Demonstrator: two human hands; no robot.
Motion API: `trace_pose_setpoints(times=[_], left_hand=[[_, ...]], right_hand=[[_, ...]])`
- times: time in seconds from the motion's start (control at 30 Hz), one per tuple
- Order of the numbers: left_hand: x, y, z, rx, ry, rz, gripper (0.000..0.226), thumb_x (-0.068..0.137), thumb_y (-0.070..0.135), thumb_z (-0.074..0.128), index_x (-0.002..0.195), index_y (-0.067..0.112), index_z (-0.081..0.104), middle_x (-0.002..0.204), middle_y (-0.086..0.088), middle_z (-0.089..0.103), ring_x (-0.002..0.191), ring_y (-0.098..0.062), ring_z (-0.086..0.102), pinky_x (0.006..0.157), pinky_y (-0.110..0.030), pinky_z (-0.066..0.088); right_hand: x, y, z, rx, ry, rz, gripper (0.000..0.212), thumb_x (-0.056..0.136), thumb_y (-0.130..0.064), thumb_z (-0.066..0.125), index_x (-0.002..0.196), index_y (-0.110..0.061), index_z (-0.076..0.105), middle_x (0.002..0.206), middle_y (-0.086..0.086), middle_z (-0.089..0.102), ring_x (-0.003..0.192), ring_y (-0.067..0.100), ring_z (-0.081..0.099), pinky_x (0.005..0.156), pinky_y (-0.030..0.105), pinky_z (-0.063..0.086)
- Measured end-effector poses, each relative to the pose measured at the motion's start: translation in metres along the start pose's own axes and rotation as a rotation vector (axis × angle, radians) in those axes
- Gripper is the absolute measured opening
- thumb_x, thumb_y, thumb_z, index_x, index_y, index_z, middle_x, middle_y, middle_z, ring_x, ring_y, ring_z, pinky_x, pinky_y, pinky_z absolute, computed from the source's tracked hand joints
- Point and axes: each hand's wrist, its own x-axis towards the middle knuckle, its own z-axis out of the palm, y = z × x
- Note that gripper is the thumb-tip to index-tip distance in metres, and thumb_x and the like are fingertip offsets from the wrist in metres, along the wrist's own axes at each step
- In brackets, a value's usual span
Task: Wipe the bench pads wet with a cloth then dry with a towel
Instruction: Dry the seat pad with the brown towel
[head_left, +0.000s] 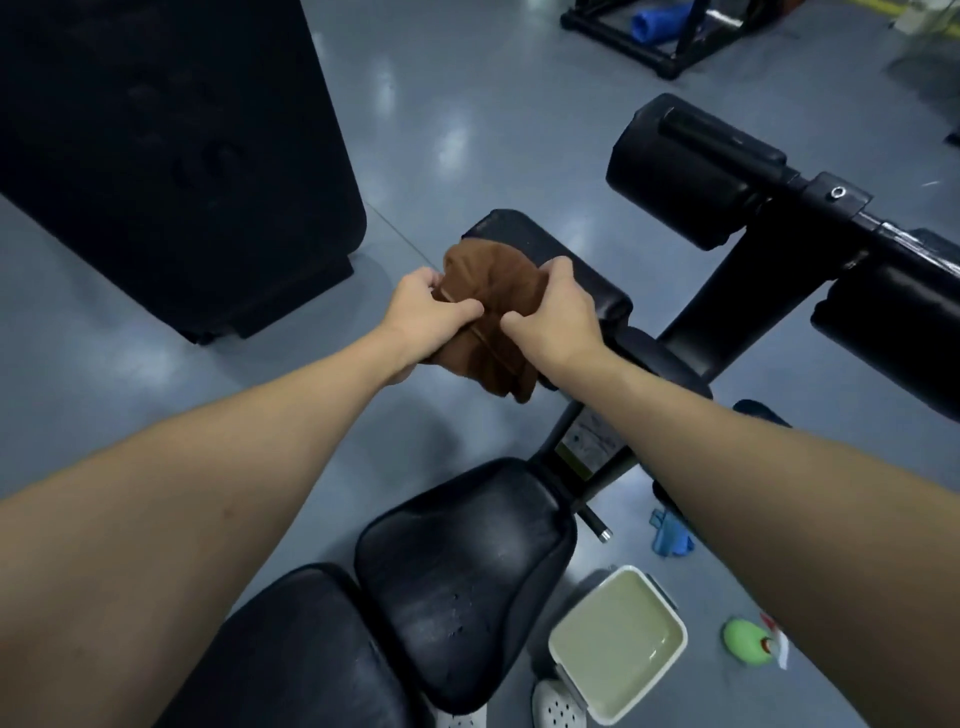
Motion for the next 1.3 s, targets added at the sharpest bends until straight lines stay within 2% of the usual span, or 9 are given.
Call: trace_pose_setpoints(times=[0.27, 0.37, 0.47, 0.63, 0.8, 0.9, 1.03, 1.13, 1.3], left_hand=[[-0.085, -0.091, -0.007, 0.110, -0.059, -0.099, 0.025, 0.082, 0.024, 0.080, 0.089, 0.013, 0.058, 0.081, -0.005, 0.067, 0.069, -0.017, 0.066, 0.050, -0.021, 0.049], [-0.111, -0.138, 0.015, 0.058, -0.002, -0.066, 0.037, 0.085, 0.030, 0.077, 0.113, 0.010, 0.064, 0.105, -0.007, 0.069, 0.093, -0.020, 0.068, 0.077, -0.028, 0.056], [-0.129, -0.196, 0.034, 0.138, 0.074, -0.047, 0.051, 0.096, 0.023, 0.063, 0.143, 0.010, 0.048, 0.139, -0.010, 0.051, 0.120, -0.024, 0.057, 0.094, -0.022, 0.042], [-0.153, -0.311, 0.055, 0.474, -0.037, -0.017, 0.055, 0.091, 0.003, 0.055, 0.144, 0.009, 0.039, 0.146, -0.012, 0.044, 0.134, -0.027, 0.046, 0.107, -0.027, 0.035], [-0.153, -0.375, 0.066, 0.569, -0.039, 0.045, 0.034, 0.091, 0.004, 0.048, 0.119, 0.017, 0.033, 0.108, -0.008, 0.047, 0.076, -0.018, 0.048, 0.064, -0.034, 0.036], [-0.146, -0.395, 0.077, 0.739, -0.006, 0.129, 0.038, 0.089, 0.031, 0.057, 0.117, 0.018, 0.034, 0.112, -0.009, 0.048, 0.105, -0.032, 0.050, 0.085, -0.043, 0.044], [-0.145, -0.401, 0.093, 0.896, 0.075, 0.194, 0.085, 0.074, 0.082, 0.046, 0.131, 0.022, 0.030, 0.129, -0.014, 0.049, 0.120, -0.038, 0.047, 0.099, -0.054, 0.042], [-0.148, -0.406, 0.103, 1.019, 0.083, 0.214, 0.095, 0.072, 0.092, 0.040, 0.143, 0.031, 0.024, 0.139, -0.017, 0.044, 0.126, -0.041, 0.045, 0.101, -0.055, 0.041], [-0.148, -0.410, 0.106, 0.962, 0.079, 0.224, 0.098, 0.062, 0.100, 0.038, 0.142, 0.044, 0.027, 0.137, -0.017, 0.044, 0.123, -0.039, 0.049, 0.102, -0.053, 0.043]], right_hand=[[-0.099, 0.062, 0.057, 0.015, -0.112, 0.022, 0.053, 0.084, -0.017, 0.068, 0.132, -0.018, 0.046, 0.121, 0.009, 0.059, 0.110, 0.026, 0.058, 0.091, 0.036, 0.050], [-0.133, 0.104, 0.078, -0.032, -0.101, 0.027, 0.049, 0.087, -0.021, 0.066, 0.130, -0.017, 0.044, 0.124, 0.010, 0.055, 0.114, 0.030, 0.055, 0.091, 0.036, 0.045], [-0.156, 0.153, 0.105, -0.459, -0.139, 0.118, 0.052, 0.092, -0.042, 0.061, 0.132, -0.019, 0.039, 0.142, 0.014, 0.037, 0.133, 0.039, 0.037, 0.108, 0.054, 0.033], [-0.179, 0.223, 0.159, -0.733, -0.230, -0.355, 0.072, 0.091, -0.057, 0.049, 0.153, -0.029, 0.026, 0.163, 0.010, 0.020, 0.152, 0.032, 0.006, 0.120, 0.059, 0.006], [-0.154, 0.262, 0.215, -0.953, -0.249, -0.540, 0.081, 0.086, -0.083, 0.022, 0.156, -0.046, 0.007, 0.168, 0.005, -0.004, 0.151, 0.039, -0.016, 0.112, 0.071, -0.011], [-0.134, 0.289, 0.232, -1.036, -0.195, -0.549, 0.078, 0.084, -0.085, 0.017, 0.153, -0.052, 0.009, 0.168, 0.000, -0.006, 0.151, 0.039, -0.013, 0.111, 0.075, -0.006], [-0.112, 0.298, 0.241, -0.890, 0.007, -0.486, 0.060, 0.091, -0.066, 0.028, 0.146, -0.043, 0.032, 0.165, 0.002, 0.017, 0.151, 0.038, 0.005, 0.111, 0.073, 0.004], [-0.104, 0.299, 0.237, -0.904, 0.161, -0.442, 0.063, 0.090, -0.063, 0.027, 0.145, -0.033, 0.037, 0.163, 0.010, 0.020, 0.151, 0.041, 0.002, 0.111, 0.074, 0.001], [-0.107, 0.311, 0.230, -0.944, 0.037, -0.509, 0.068, 0.085, -0.081, 0.020, 0.149, -0.057, 0.014, 0.167, -0.001, 0.010, 0.152, 0.038, 0.004, 0.110, 0.075, 0.008]])
